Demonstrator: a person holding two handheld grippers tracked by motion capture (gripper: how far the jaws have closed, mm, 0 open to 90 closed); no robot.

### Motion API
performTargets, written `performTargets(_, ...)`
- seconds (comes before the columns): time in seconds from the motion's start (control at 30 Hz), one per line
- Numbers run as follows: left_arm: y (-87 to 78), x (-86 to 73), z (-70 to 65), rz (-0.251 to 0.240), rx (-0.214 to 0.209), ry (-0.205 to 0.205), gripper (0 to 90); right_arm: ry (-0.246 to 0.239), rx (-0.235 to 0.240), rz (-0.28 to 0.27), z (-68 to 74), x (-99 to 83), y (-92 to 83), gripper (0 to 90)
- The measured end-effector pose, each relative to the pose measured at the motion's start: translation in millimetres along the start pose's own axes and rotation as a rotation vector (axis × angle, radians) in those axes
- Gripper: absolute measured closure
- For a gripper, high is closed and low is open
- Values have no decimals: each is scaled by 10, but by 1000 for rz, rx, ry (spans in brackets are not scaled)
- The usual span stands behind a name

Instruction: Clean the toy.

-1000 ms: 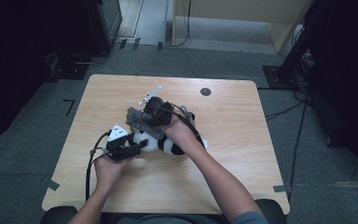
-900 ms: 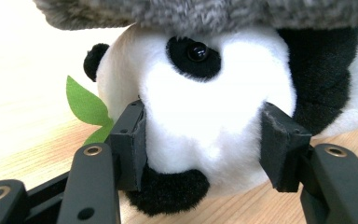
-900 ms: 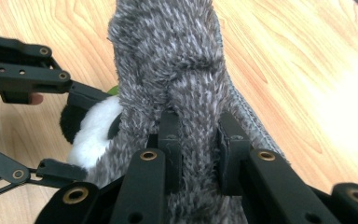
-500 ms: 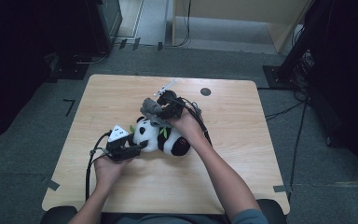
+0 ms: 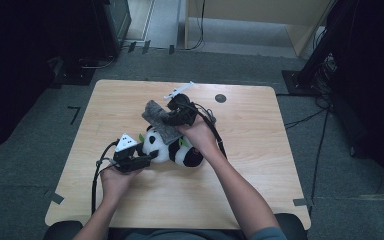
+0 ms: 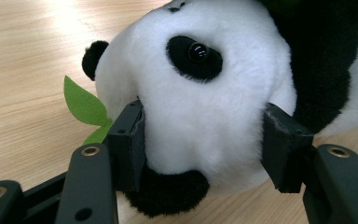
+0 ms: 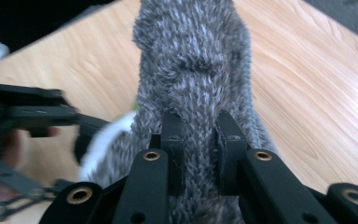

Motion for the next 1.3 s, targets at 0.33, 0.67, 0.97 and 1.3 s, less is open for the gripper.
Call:
performTargets(0.33, -6, 17, -2, -1, 3, -10, 395, -100, 19, 37, 422, -32, 247, 778)
performTargets(0.67, -5, 24, -6, 3, 7, -13, 389, -105, 27, 93, 414, -205, 486, 775)
performTargets(0.97, -3, 33, -4, 12, 3, -6, 415, -122, -30, 82, 278, -196, 360, 774)
performTargets(1.3, -1, 21, -10, 11, 0, 4, 415, -70, -64, 45, 23, -211, 198, 773)
Point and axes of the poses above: each handheld gripper's, and its own axes: y roughly forward along the jaws, x roughly out of its top, z roughly to its left, the point moved 4 cm from there along y, roughly forward along the jaws, and after that the axes turned 15 degrees about x, right-handed, at the moved point
